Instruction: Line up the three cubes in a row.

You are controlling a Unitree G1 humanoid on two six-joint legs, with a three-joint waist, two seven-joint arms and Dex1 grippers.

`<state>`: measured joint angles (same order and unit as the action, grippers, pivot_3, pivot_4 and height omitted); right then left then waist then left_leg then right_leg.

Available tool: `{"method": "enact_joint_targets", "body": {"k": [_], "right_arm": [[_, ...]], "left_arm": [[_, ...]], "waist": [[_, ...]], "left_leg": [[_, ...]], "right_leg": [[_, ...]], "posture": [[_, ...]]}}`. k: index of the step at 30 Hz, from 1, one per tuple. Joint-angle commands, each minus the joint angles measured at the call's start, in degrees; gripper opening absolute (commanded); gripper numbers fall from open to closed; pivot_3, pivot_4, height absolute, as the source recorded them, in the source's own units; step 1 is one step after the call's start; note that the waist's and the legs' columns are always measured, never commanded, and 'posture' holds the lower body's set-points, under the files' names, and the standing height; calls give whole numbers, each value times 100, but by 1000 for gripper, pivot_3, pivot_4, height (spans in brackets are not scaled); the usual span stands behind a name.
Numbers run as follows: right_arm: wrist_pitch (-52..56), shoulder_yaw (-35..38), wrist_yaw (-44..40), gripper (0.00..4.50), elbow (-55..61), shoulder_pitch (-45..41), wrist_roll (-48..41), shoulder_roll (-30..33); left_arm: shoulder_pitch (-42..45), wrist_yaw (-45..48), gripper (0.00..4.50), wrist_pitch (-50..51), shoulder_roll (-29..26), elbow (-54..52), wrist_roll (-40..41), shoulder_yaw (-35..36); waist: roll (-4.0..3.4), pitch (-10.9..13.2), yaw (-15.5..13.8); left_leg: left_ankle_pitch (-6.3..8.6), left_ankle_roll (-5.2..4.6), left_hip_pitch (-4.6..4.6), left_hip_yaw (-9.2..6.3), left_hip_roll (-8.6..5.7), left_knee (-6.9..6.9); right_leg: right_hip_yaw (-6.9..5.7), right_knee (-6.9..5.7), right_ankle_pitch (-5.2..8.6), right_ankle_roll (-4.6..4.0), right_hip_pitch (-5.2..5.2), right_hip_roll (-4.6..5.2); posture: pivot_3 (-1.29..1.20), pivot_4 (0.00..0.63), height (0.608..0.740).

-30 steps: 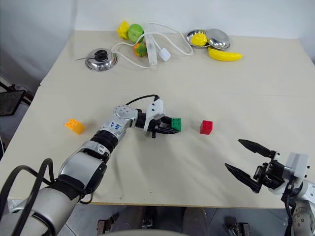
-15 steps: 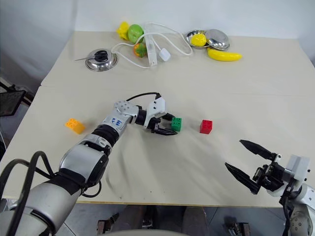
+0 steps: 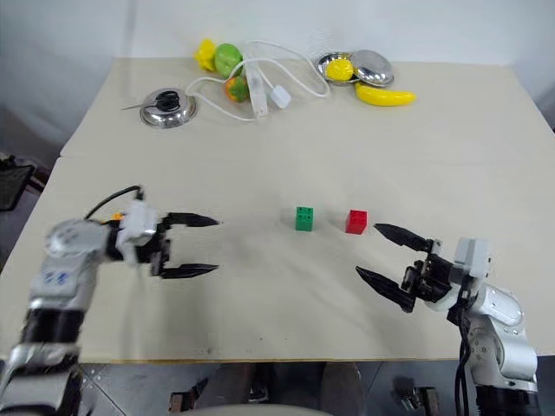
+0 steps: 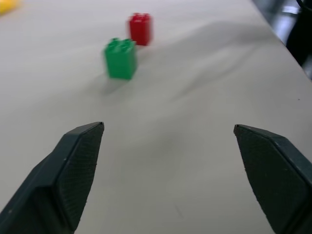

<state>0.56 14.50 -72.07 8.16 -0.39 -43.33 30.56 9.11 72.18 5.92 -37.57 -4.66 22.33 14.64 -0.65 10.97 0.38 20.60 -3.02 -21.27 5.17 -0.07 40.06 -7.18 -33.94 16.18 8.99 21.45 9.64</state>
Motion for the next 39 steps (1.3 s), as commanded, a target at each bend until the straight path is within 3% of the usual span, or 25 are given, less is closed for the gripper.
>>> {"method": "enact_joint_targets", "body": {"k": [1,4,8,13,17,21,29,39], "right_arm": [[46,-104,-32,4500,23,-185,-68,-114],[49,-322,-124,4500,26,-294,-9,-247],[-85,-455,-317,4500,-97,-440,102,-266],[-284,-447,-425,4500,-306,-598,231,-260],[-305,-417,-526,4500,-407,-595,276,-189],[-242,-371,-555,4500,-412,-574,277,-123],[-184,-412,-508,4500,-353,-501,317,-114],[-223,-368,-320,4500,-125,-210,342,-154]], "left_arm": [[-1037,-887,4482,17,153,-807,204,995],[-2117,-1738,4482,-173,818,-1165,306,1763],[-3315,-2445,4482,-576,1723,-1374,265,2170],[-3738,-3369,4482,-810,2542,-1064,576,2635],[-3751,-3402,4482,-743,2406,-1050,650,2481],[-3258,-3460,4482,-515,1903,-701,594,2282],[-1293,-2869,4482,-542,497,1481,133,1510],[-173,-2577,4482,-870,237,2438,-183,807]], "waist": [[0,0,-33],[1,0,-35],[2,-1,-34],[12,-3,-54],[12,-4,-95],[12,-5,-112],[9,-9,-83],[7,-10,-51]], "left_leg": [[1,2,4,-3,-1,0],[4,8,2,-9,0,-3],[9,13,0,-5,-2,-8],[22,8,5,8,7,-7],[40,38,5,10,7,-6],[44,34,5,12,7,-6],[30,11,5,16,7,-6],[32,6,6,19,1,-9]], "right_leg": [[0,-2,0,0,-2,2],[-4,2,2,-4,0,3],[-8,3,3,-5,2,3],[-5,12,5,-9,6,1],[-2,14,8,-15,14,7],[-4,9,8,-16,17,5],[-8,-13,9,-17,17,-7],[-40,-13,9,-16,12,-6]], "posture": [[0,150,740],[0,150,740],[0,150,740],[0,150,740],[0,150,740],[0,150,740],[0,150,740],[0,150,740]]}}
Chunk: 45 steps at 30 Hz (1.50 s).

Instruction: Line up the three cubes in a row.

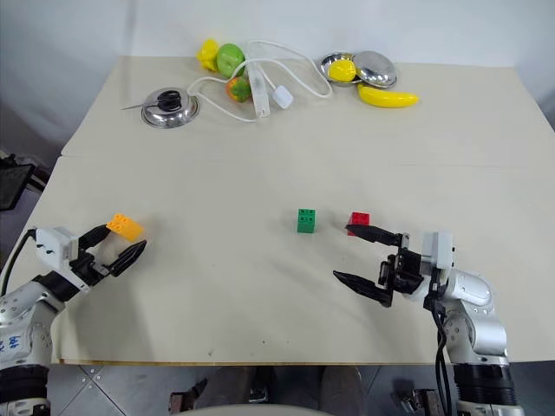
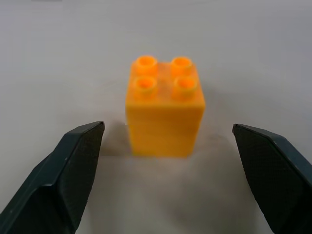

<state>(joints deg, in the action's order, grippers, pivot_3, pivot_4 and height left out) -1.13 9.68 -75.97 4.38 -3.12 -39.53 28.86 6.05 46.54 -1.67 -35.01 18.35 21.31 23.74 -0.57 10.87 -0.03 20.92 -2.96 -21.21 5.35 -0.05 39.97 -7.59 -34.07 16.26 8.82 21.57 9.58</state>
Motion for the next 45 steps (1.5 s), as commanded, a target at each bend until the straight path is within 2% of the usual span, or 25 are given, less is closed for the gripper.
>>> {"method": "enact_joint_targets", "body": {"k": [1,3,7,10,14,17,20,23,27,31,41,42,45], "right_arm": [[-59,108,100,4500,277,87,-32,5],[-75,122,154,4500,328,146,-37,-7],[-110,175,219,4500,411,280,-57,9],[-134,287,242,4500,468,463,-69,60],[-6,619,198,4500,644,832,-228,273],[38,897,101,4500,685,1141,-333,459],[-25,1132,112,4500,632,1382,-319,532],[-172,1301,255,4500,667,1556,-269,425],[-249,1344,490,4500,974,1743,-265,282],[-302,1373,692,4500,1307,2049,-253,142],[-487,1400,872,4500,1425,2402,-246,28],[-497,1408,855,4500,1384,2393,-259,47],[-492,1451,756,4500,1258,2314,-303,151]], "left_arm": [[194,-45,4079,-125,1,172,-87,-118],[207,-93,3644,-196,12,166,-131,-136],[221,-95,2350,-175,31,52,-43,-134],[464,275,1481,-34,-50,-149,172,-265],[1183,1612,1499,545,-404,-461,395,-1034],[1960,2431,1499,317,-481,-79,-43,-1816],[3056,2825,1499,-83,-74,874,-470,-2423],[4123,3264,1499,-915,558,2292,-1078,-3053],[4968,3282,1499,-1538,1081,3848,-1510,-3266],[5390,3312,1499,-1949,1230,4805,-1931,-3411],[5560,3014,1499,-2086,1340,5396,-2146,-3164],[5552,3125,2220,-2045,1322,5399,-2135,-3138],[5550,3441,3098,-2018,1203,5323,-1877,-2845]], "waist": [[-1,-1,-13],[-1,-1,-13],[-2,-1,4],[-1,-1,-14],[1,0,-128],[-2,-1,-136],[-4,-3,-153],[1,-2,-144],[4,0,-71],[9,3,-20],[20,5,-20],[20,4,-18],[20,5,-14]], "left_leg": [[-2,-2,1,0,-1,2],[-5,-5,1,-1,-1,5],[-6,-2,4,-1,2,4],[-7,-2,3,-2,2,4],[-7,-3,-5,-3,-2,7],[-7,-3,0,4,-6,6],[-7,-3,-1,10,-25,4],[-8,-2,-4,16,-27,5],[-8,-2,-6,29,-21,-2],[-8,-2,-8,30,-16,-7],[-13,-10,-5,18,-6,8],[-14,-11,-6,16,-2,10],[-15,-12,-7,16,-1,10]], "right_leg": [[1,0,0,0,-3,1],[3,-1,-1,2,-5,2],[5,-3,-2,3,-3,3],[4,-3,-2,3,-3,2],[2,-2,-2,3,-1,3],[5,0,-2,3,-3,3],[1,4,-2,3,-4,-6],[1,7,-2,4,-4,-17],[4,18,-2,5,2,-23],[0,20,-2,6,7,-27],[7,7,-5,12,-1,-15],[7,6,-6,13,-1,-14],[7,5,-6,13,1,-13]], "posture": [[0,150,740],[0,150,740],[0,150,740],[0,150,740],[0,150,740],[0,150,740],[0,150,740],[0,150,740],[0,150,740],[0,150,740],[0,150,740],[0,150,740],[0,150,740]]}}
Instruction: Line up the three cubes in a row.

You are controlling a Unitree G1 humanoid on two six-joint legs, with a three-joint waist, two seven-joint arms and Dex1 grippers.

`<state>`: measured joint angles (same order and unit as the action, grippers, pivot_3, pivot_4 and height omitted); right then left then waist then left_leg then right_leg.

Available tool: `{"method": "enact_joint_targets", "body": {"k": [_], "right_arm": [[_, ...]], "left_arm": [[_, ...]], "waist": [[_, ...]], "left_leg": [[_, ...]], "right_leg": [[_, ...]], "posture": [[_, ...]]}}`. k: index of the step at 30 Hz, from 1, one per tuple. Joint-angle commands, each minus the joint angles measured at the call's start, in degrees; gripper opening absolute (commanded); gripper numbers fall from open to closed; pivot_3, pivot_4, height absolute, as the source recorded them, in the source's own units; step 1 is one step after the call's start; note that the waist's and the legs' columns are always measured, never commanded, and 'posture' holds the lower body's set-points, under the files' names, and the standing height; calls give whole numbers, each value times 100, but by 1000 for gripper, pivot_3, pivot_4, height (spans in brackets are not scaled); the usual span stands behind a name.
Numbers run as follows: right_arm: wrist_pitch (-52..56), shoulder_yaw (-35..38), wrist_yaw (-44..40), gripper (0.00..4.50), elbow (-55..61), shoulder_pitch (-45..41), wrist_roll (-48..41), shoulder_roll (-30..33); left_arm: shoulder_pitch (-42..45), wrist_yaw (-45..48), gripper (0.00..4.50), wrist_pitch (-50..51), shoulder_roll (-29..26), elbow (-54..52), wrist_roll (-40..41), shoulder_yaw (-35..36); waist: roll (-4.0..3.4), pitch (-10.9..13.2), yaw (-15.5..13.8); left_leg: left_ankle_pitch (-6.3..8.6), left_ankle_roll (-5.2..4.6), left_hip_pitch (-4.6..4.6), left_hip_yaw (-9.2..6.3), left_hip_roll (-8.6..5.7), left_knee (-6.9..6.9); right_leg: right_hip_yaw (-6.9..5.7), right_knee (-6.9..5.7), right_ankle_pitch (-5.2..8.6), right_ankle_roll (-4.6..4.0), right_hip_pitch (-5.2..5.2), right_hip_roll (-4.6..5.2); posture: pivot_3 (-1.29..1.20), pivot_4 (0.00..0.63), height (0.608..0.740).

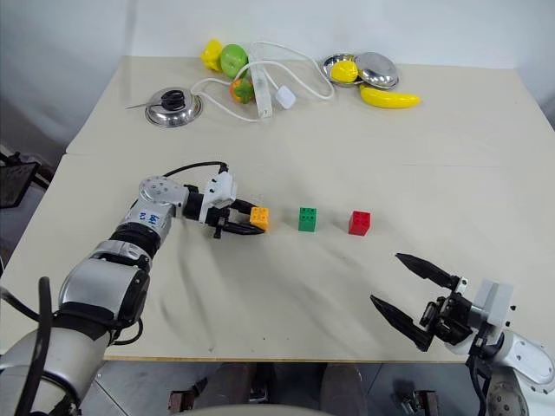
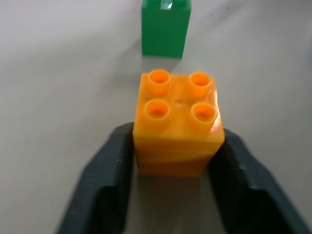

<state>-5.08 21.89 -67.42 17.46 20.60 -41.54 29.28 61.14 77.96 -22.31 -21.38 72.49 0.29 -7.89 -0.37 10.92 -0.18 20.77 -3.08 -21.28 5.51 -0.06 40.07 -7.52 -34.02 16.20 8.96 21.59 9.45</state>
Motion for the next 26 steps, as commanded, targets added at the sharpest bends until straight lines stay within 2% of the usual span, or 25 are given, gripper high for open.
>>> {"method": "enact_joint_targets", "body": {"k": [1,4,7,10,14,19,22,26], "right_arm": [[-82,248,-136,4500,-83,-91,-121,149],[-42,298,-303,4500,-195,-236,-207,282],[27,349,-391,4500,-245,-406,-342,347],[125,368,-430,4500,-273,-604,-474,390],[116,263,-595,4500,-431,-922,-450,398],[146,342,-776,4500,-733,-1175,-443,491],[131,311,-996,4500,-1034,-1305,-386,570],[117,278,-1157,4500,-1464,-1578,-308,635]], "left_arm": [[47,414,3420,73,-217,-131,329,442],[-91,894,4333,75,-595,-405,658,819],[-535,1352,4333,296,-1028,-961,1036,1143],[-1535,1396,4333,806,-1460,-2269,1698,1527],[-2895,632,4333,1302,-1746,-3965,2244,2018],[-4205,-224,4333,2143,-1890,-5529,2632,2538],[-4872,-634,4333,2324,-1914,-6257,2636,2711],[-5256,-1059,4333,2361,-1833,-6722,2654,2816]], "waist": [[0,0,5],[0,0,31],[-1,0,57],[-5,0,62],[-4,0,50],[-4,1,-87],[-7,1,-82],[-7,1,-91]], "left_leg": [[0,0,-2,-2,0,0],[0,0,-5,-1,0,-1],[1,1,-1,0,5,-6],[1,1,1,-2,10,-5],[1,1,1,-9,12,-2],[0,0,2,-25,0,10],[2,2,8,-21,0,-1],[2,2,8,-17,2,-1]], "right_leg": [[-2,1,0,0,1,0],[-1,2,0,0,4,1],[-3,2,1,-1,5,0],[-1,-3,1,-2,5,0],[3,-4,1,-2,3,5],[0,-6,0,-2,-10,21],[4,-4,1,-3,-8,21],[3,-2,1,-4,-8,18]], "posture": [[0,150,740],[0,150,740],[0,150,740],[0,150,740],[0,150,740],[0,150,740],[0,150,740],[0,150,740]]}}
